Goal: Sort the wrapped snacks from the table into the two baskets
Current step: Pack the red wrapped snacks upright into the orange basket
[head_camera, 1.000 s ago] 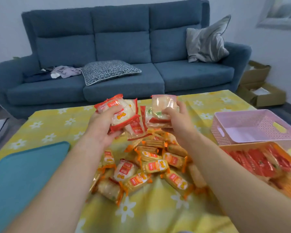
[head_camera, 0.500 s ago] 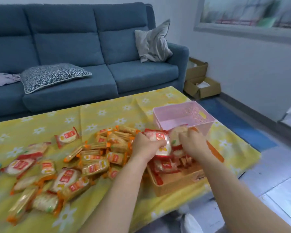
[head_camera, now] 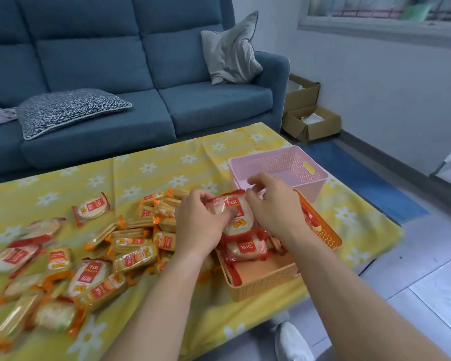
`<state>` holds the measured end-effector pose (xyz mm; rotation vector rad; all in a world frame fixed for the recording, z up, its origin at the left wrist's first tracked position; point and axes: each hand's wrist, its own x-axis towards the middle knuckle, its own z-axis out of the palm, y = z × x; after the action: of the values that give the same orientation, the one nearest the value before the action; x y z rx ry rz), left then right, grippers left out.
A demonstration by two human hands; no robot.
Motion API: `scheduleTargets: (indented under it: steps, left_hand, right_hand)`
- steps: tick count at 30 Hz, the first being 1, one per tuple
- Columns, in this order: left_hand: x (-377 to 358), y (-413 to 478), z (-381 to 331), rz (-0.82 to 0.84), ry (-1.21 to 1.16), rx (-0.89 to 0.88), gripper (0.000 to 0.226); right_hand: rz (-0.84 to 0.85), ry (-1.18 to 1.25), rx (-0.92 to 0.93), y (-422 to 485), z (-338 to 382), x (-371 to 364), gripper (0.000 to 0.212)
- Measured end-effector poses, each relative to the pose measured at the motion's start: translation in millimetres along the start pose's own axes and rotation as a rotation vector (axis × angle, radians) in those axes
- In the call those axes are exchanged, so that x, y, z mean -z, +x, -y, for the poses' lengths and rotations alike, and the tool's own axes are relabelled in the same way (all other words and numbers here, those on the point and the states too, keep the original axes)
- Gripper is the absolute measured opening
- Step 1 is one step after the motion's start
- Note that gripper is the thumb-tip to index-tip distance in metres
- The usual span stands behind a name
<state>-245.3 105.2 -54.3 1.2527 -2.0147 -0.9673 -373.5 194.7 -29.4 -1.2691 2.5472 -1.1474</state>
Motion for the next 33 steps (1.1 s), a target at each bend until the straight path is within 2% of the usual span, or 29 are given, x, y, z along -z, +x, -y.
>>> scheduleTargets:
  steps: [3,5,9,11,14,15,16,18,20,22,24,26,28,33]
  left_hand:
    - [4.4,-7.5,-6.2,-0.054,-0.058,-0.039,0.043]
    - [6.0,-9.1,-6.1,-0.056,-0.06,-0.055,0.042]
    - [9.4,-12.8,-9.8,-0.058,-0.112,-0.053,0.045]
    - [10.0,-15.6,-14.7,-0.075,-0.161,-0.088,0.037]
    - [10.3,-18.3,-16.9,-0.042,-0.486,-0.057,0.02]
    - [9.6,-16.6,-13.5,-0.045,-0.521,-0.047,0.016]
    - [10.6,-14.4,-11.4,-0.049,-0.453,-0.077,0.013]
    - [11.4,-8.7,-3.8,0.016,-0.089,-0.189,0.021]
    - [11.7,-5.8,1.2,0.242,0.249,-0.23,0.061]
    - [11.3,-8.9,-0.2,0.476,0.427,-0.197,0.107]
    - [6.3,-14.0,-0.6,0.561,0.581,-0.22,0.127]
    - [1.5,-18.0,-3.0,0.544,0.697,-0.263,0.131]
    - [-2.9,-18.1,-5.3,0.497,0.725,-0.298,0.125]
    - [-7.0,-8.3,-7.5,0.33,0.554,-0.274,0.088]
  right_hand:
    - [0.071,-0.022,0.009,-1.0,8.0,-1.9,0.038]
    - [0.175,-0.001,-0.016,-4.5,11.2,-2.2,0.044]
    - [0.286,0.16,-0.079,-8.0,14.9,0.2,0.051]
    - [0.288,0.301,-0.116,-6.2,13.2,3.9,0.048]
    - [0.283,0.576,-0.232,-1.8,7.1,18.7,0.029]
    - [0.243,0.634,-0.255,-0.4,4.2,25.5,0.023]
    - [0.183,0.681,-0.278,0.6,0.6,31.8,0.021]
    - [0.069,0.76,-0.355,0.9,-7.5,40.5,0.031]
    - [0.054,0.755,-0.387,-0.2,-15.0,44.0,0.035]
    - [0.104,0.699,-0.344,-3.5,-18.7,44.9,0.036]
    - [0.103,0.667,-0.298,-5.0,-17.7,50.3,0.034]
    - [0.101,0.638,-0.251,-4.9,-19.3,58.1,0.036]
    - [0.152,0.618,-0.215,-7.8,-21.8,66.9,0.038]
    - [0.271,0.847,-0.313,-23.1,-30.5,81.0,0.033]
